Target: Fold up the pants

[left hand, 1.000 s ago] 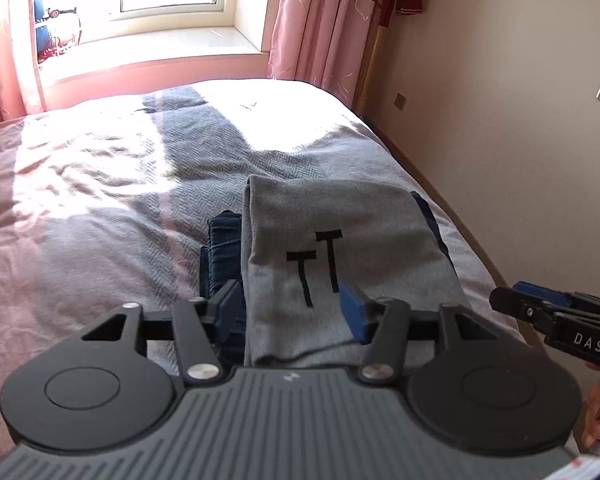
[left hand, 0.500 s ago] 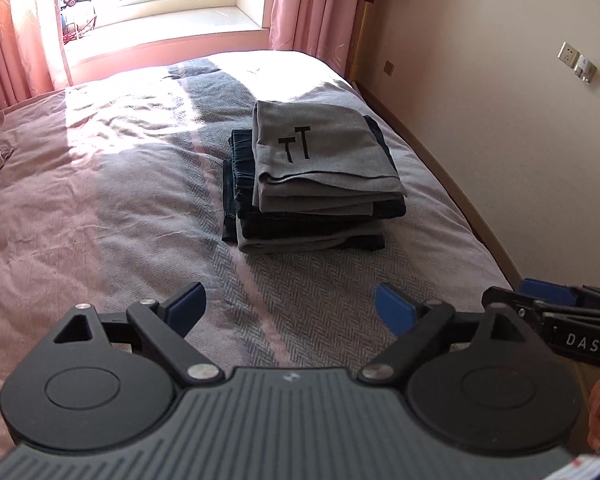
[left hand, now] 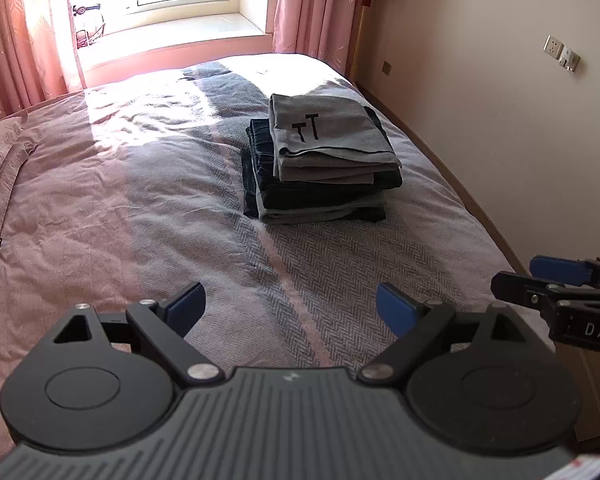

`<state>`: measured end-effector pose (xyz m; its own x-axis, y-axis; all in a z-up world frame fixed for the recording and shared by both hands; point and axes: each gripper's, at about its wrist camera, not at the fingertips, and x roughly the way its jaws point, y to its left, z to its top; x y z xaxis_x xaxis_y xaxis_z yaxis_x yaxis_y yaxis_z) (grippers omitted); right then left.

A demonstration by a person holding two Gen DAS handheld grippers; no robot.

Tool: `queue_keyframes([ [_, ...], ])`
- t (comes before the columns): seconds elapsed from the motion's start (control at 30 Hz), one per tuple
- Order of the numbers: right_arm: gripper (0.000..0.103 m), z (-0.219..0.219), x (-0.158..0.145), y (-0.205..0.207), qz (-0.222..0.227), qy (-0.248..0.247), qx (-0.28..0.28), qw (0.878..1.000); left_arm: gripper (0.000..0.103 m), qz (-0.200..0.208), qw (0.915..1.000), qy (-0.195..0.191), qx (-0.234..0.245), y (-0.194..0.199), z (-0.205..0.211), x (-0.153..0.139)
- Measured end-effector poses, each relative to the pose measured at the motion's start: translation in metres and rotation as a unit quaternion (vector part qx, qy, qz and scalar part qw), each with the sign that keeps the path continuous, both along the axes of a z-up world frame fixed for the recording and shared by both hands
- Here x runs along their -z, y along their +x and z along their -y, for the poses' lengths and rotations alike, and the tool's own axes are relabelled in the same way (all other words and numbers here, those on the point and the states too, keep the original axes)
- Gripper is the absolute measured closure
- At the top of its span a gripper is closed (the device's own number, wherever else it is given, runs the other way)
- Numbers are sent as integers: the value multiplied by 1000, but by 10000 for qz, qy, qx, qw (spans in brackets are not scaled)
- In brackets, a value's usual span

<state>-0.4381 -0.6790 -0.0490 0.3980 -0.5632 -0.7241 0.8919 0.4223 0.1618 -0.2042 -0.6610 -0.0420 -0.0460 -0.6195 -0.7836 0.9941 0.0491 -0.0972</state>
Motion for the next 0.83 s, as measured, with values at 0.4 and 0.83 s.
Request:
queue_keyframes([
  [0.4, 44, -2, -1, -8, 19, -57, 11, 10000, 13, 38, 9999, -69, 92, -12, -11, -4],
  [0.83, 44, 3, -3, -17, 49, -61, 40, 10000, 13, 111, 9988, -235, 425, -37, -6, -6],
])
